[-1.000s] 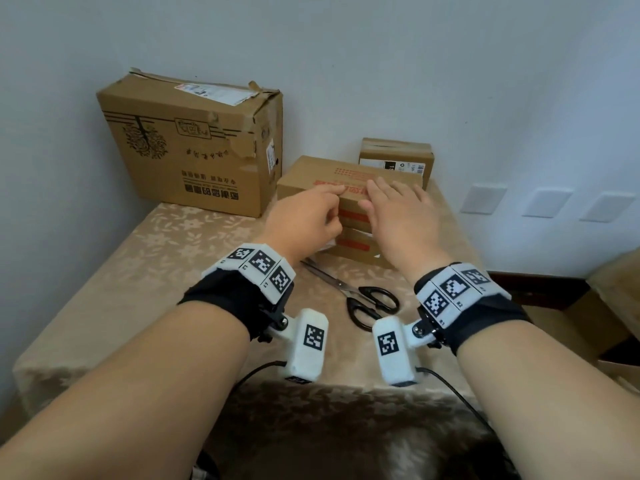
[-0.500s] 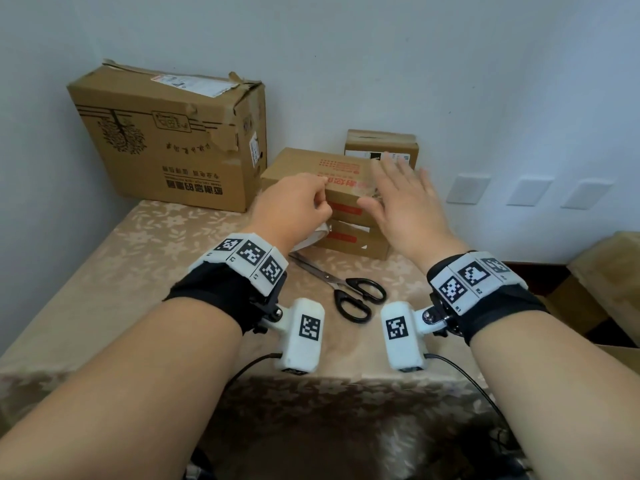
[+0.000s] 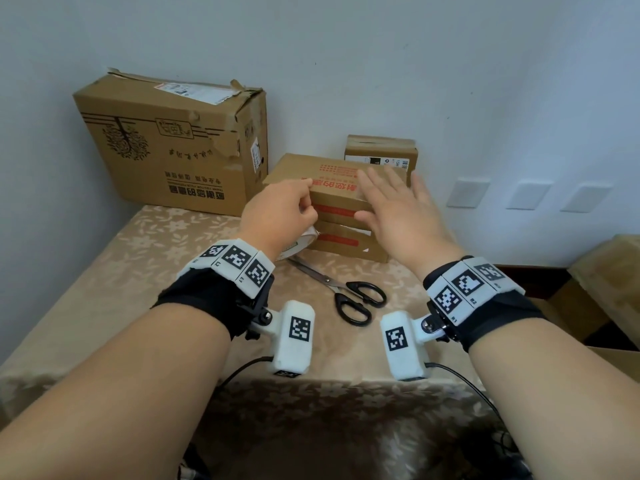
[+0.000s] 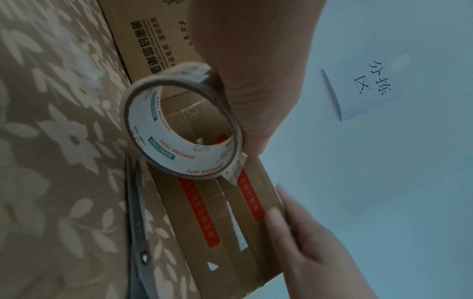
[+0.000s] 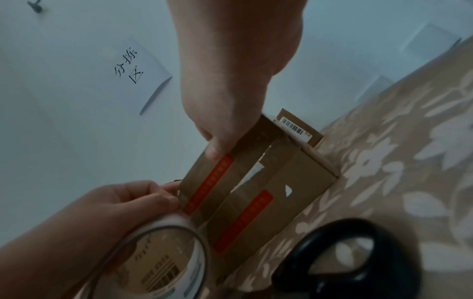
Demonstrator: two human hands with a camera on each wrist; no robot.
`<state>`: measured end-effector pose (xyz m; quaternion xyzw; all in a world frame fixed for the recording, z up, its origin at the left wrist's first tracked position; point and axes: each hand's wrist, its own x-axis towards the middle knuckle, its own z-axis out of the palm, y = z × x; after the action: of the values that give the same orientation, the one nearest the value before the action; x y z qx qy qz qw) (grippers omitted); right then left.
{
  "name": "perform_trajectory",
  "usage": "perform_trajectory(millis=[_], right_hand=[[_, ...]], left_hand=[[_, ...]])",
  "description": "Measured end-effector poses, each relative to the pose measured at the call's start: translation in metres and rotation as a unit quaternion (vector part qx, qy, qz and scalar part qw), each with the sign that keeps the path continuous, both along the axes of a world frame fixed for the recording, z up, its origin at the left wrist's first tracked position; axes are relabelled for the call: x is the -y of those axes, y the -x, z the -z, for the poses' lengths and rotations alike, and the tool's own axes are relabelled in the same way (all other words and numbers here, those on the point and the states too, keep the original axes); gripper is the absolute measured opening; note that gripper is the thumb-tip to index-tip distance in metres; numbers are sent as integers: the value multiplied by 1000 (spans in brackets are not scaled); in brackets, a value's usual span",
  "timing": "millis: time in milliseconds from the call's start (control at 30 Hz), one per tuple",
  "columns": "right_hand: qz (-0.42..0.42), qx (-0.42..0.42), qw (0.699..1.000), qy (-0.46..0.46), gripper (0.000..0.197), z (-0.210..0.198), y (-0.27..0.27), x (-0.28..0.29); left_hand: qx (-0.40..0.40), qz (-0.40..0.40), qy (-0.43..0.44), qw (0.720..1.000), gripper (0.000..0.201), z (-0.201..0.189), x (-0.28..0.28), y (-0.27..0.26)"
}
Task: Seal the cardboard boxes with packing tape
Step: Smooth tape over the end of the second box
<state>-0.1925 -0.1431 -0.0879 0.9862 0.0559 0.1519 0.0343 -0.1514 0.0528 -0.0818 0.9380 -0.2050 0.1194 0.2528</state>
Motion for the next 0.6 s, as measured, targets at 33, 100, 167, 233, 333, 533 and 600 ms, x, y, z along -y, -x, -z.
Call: perform_trajectory(millis=[33,100,167,233,333,533,600], right_hand=[[-7,-8,1000,-1,58,0,1,2],[-17,-12,999,-32,55,0,3,8],[-25,-12,997,-72,53,0,1,13],[-33,11,995,-93,51,0,2,13],[-68,127,979,-141,44,-8,11,0],[-74,-29,900,-428,15,-19,18,-46],[-64,-15,893,-445,11,-15,17,-49]], left_hand=[[-3,1,-8,1000,11,0,-1,0],[-7,4,-19,1000,11,-1,-4,0],[-10,3,-16,1000,12,-2,-6,0],[-12,2,1,1000,12,-3,-6,0],[-9,-1,75,997,14,-4,-4,2],[11,40,154,987,8,-8,-2,17],[13,49,160,986,7,-11,-3,22]])
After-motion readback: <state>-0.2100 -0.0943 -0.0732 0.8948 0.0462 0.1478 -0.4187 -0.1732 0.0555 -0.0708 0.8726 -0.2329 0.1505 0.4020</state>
